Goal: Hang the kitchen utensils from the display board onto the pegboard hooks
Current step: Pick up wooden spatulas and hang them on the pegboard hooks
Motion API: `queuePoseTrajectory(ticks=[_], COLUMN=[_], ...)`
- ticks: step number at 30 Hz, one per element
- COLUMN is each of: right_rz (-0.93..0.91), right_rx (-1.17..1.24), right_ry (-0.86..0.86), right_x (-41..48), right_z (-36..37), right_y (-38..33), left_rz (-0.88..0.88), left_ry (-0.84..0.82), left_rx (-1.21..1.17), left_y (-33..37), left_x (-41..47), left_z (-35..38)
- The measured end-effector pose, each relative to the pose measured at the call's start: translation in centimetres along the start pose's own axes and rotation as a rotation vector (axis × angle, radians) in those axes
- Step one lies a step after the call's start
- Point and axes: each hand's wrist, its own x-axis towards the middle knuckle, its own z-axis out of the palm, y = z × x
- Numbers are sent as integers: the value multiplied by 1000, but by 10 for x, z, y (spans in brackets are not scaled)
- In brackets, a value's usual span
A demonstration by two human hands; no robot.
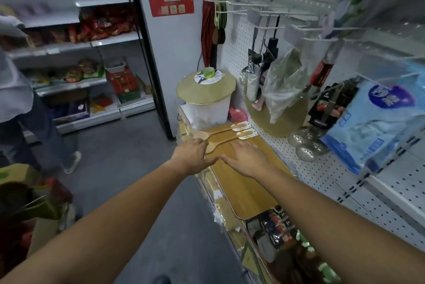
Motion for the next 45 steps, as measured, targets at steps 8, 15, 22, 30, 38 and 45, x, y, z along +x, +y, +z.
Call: queuePoseTrajectory(ticks=[8, 15, 22, 30, 38, 45], right_rz=[168, 371, 524, 709, 886, 985], right_rx=[16, 146, 200, 317, 451, 443], right_ry=[-28, -83, -191, -192, -234, -228], right_x=[114, 204, 251, 314, 358, 407], right_z=[25, 68, 119, 180, 228, 268], right_y=[-26, -67, -58, -6, 25, 26], left_rz=[155, 306, 425, 515, 553, 670], left_ry=[-26, -143, -227, -294, -419, -382], left_rx=[-4, 47, 46, 70, 83, -14], left_y=[-99, -184, -202, -198, -191, -179], left_x=[115, 204, 273, 363, 447, 504], left_z=[16, 46, 96, 151, 208, 249])
